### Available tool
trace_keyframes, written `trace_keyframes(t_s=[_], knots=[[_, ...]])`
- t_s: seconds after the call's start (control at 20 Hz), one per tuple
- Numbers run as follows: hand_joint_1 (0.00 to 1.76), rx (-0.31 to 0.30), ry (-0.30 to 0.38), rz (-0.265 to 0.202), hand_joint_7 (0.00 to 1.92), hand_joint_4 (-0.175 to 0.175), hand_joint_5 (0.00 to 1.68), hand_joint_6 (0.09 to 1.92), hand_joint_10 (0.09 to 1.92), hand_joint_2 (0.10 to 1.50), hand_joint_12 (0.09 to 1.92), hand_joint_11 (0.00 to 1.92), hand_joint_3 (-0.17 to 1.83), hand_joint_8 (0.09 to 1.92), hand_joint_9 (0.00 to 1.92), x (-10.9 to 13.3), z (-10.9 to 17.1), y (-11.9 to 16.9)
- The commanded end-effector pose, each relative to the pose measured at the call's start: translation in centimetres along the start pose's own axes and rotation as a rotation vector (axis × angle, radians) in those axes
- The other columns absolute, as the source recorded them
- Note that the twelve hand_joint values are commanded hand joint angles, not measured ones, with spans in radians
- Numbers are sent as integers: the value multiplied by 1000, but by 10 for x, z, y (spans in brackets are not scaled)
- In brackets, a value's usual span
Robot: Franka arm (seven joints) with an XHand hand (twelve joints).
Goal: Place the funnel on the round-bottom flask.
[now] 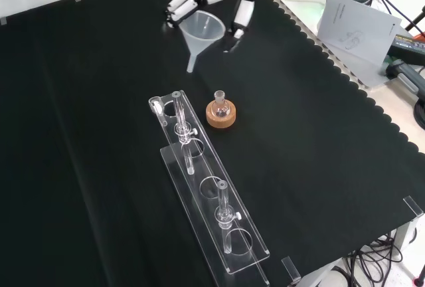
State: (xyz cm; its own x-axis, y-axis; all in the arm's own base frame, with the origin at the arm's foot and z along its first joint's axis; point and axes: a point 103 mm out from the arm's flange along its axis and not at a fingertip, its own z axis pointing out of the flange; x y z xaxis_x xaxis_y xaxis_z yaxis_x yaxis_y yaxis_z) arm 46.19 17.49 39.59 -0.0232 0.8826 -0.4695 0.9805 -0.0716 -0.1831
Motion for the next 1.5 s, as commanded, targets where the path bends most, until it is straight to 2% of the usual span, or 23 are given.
trace_keyframes(t_s=[0.05, 0.6, 1.15, 1.5], knots=[[654, 34, -20, 36, 682, -101, 493, 628, 844, 837, 1215, 660, 465, 927, 1005, 3, 19, -45], [646, 84, -29, 29, 671, -99, 482, 617, 832, 832, 1227, 644, 471, 917, 999, 11, 54, -68], [644, 150, -24, -4, 658, -98, 478, 606, 826, 826, 1242, 631, 477, 909, 993, 29, 98, -63], [643, 190, -28, -4, 642, -97, 477, 601, 819, 824, 1246, 626, 480, 904, 973, 33, 124, -58]])
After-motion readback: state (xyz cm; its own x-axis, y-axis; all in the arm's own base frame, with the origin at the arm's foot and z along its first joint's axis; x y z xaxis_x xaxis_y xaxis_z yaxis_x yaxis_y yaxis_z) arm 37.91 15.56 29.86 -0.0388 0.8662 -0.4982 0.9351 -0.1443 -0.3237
